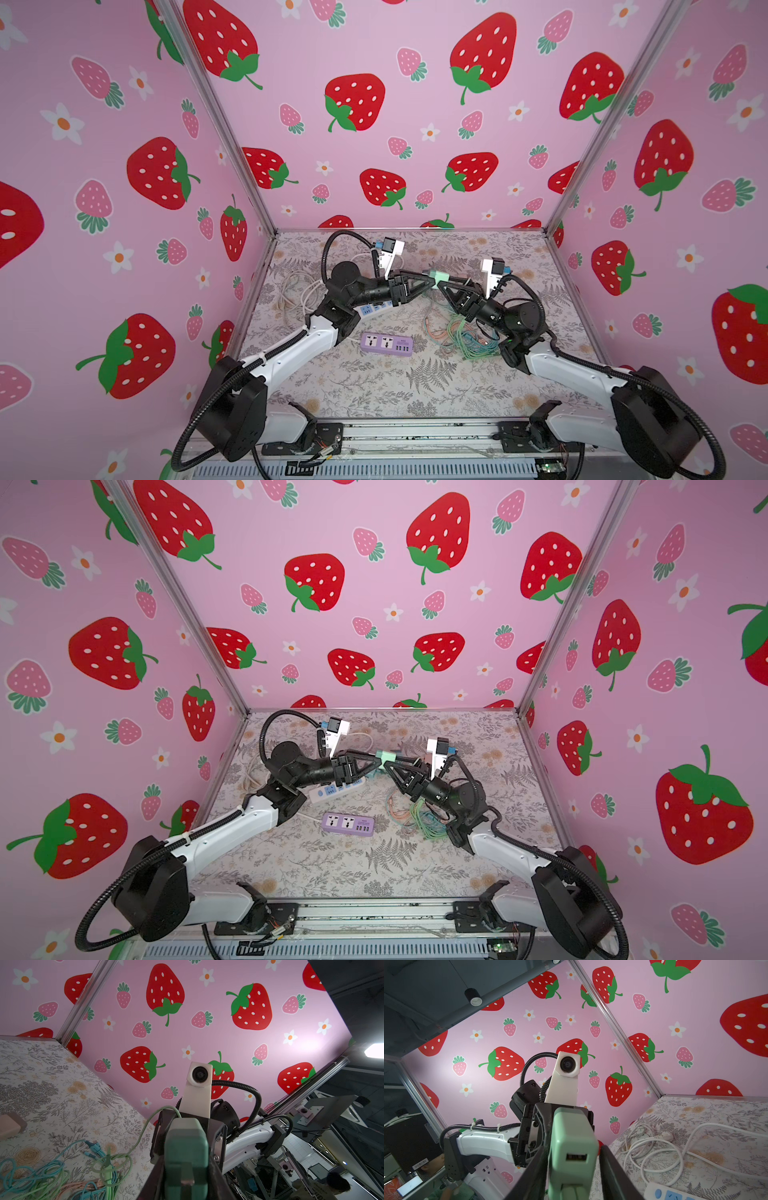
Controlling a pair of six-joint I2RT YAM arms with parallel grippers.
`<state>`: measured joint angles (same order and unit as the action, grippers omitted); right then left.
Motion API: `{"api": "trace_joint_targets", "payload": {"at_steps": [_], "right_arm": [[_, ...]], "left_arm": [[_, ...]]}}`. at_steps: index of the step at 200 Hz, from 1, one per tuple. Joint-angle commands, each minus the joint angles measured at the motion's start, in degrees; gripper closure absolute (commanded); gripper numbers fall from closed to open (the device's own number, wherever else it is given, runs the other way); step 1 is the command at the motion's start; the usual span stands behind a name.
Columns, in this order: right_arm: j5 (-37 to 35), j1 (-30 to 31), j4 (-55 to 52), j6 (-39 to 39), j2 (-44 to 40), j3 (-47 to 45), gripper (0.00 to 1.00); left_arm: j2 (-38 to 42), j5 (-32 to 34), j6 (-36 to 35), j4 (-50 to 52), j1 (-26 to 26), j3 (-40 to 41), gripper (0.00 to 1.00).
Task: Insert plugs into power strip
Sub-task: Pass the plug.
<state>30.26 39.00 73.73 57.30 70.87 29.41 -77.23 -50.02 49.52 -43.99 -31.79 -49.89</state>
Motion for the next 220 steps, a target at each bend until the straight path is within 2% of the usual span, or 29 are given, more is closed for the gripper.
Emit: {"api": "trace_joint_targets", "payload": {"at_steps": [1, 32, 43, 47, 84, 111, 119, 149, 172, 201, 220], "right_arm": [[1.16, 0.20, 4.18, 1.73, 0.38, 2.39, 0.64], [1.43, 0.20, 3.34, 1.09, 0.35, 2.54, 0.75], [1.38, 0.20, 1.93, 0.40, 0.19, 2.73, 0.80], [1.37, 0.20, 1.31, 0.05, -0.01, 2.82, 0.80], [0.96, 0.20, -7.55, -5.15, -2.30, 4.47, 0.83], [1.13, 0.20, -13.44, -8.36, -3.19, 6.80, 0.84], [1.16, 0.21, -14.90, -9.14, -3.20, 7.44, 0.84], [1.51, 0.20, -23.31, -14.76, -2.46, 11.12, 0.84], [1.01, 0.11, -33.82, -21.34, -0.76, 16.33, 0.84], [1.36, 0.11, -49.68, -31.47, 4.11, 26.09, 0.84], [1.67, 0.11, -58.21, -38.29, 7.93, 31.71, 0.84]], "left_arm": [[1.47, -1.49, -1.21, -1.46, -0.44, 0.57, 1.00], [1.69, -1.39, -2.50, 3.35, -0.47, -0.70, 1.00], [2.13, -1.27, -3.63, 5.72, -0.39, -1.15, 0.95], [2.37, -0.95, -4.12, 6.69, -0.33, -1.15, 0.90], [5.49, 1.60, -7.82, 14.16, 0.78, -0.87, 0.65], [8.24, 2.90, -8.45, 15.61, 2.55, 1.07, 0.44], [9.02, 3.08, -8.77, 16.53, 2.89, 1.42, 0.40], [12.39, 4.78, -10.53, 20.95, 4.51, 3.24, 0.34], [16.04, 7.63, -11.92, 25.26, 6.40, 5.53, 0.32], [20.16, 15.37, -16.12, 38.41, 8.85, 6.01, 0.32], [21.48, 21.84, -16.06, 45.32, 10.40, 5.97, 0.33]]}}
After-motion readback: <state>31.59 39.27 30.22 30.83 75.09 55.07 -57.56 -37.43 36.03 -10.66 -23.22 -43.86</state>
